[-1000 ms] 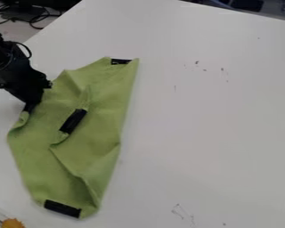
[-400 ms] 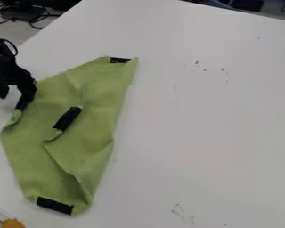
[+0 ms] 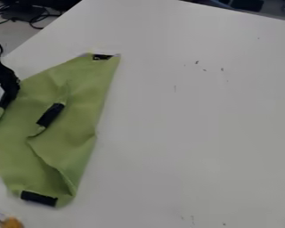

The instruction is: Unfold the cloth from right to left

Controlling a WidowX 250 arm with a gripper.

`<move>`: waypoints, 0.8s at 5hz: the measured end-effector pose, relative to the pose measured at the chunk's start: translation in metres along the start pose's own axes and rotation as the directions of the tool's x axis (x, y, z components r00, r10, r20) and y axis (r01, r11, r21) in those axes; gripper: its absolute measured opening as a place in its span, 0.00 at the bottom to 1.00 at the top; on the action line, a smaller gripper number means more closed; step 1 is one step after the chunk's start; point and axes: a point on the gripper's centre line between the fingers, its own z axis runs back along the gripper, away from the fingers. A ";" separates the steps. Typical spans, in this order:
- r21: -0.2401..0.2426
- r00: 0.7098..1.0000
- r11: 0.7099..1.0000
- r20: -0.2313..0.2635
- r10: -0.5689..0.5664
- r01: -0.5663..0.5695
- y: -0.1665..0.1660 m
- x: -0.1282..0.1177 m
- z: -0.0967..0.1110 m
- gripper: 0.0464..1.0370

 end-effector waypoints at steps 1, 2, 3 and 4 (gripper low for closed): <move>-0.004 0.999 0.999 -0.009 -0.034 0.034 0.006 0.007 0.006 0.96; -0.069 0.998 0.996 -0.023 -0.060 0.058 0.014 0.011 0.014 0.96; -0.100 0.998 0.994 -0.032 -0.047 0.044 0.017 0.002 0.015 0.96; -0.109 0.997 0.992 -0.037 -0.060 0.056 0.014 -0.001 0.013 0.96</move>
